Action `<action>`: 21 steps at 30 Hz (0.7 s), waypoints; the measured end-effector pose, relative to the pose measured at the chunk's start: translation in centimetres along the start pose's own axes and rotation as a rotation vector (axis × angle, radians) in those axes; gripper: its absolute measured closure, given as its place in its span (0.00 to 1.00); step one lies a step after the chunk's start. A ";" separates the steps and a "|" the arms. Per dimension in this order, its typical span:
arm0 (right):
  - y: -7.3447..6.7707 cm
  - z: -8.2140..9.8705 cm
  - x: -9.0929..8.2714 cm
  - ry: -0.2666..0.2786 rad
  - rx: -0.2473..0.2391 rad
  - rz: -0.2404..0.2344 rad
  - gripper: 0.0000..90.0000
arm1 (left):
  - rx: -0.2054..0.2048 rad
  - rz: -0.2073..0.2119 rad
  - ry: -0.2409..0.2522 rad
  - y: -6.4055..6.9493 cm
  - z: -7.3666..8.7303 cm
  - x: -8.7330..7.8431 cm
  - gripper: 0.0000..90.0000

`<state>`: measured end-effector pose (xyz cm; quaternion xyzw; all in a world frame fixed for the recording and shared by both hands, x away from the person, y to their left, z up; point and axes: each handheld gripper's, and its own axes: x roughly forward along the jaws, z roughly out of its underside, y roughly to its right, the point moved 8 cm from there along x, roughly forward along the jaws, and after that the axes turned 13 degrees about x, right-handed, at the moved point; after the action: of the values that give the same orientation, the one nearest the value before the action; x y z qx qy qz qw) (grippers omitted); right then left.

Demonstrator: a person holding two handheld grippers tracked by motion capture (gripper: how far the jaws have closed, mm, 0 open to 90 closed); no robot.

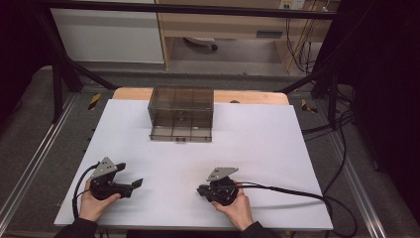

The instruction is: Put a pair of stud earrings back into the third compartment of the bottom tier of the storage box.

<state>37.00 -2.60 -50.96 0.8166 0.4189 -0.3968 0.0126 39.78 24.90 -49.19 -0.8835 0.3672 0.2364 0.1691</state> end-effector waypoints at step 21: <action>0.3 -1.9 -1.7 0.045 -0.014 -0.005 0.94 | -0.002 -0.001 0.000 0.0 0.0 0.0 0.08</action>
<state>37.87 -3.24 -48.62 0.8243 0.4238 -0.3754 0.0079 39.79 24.92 -49.18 -0.8839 0.3665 0.2367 0.1685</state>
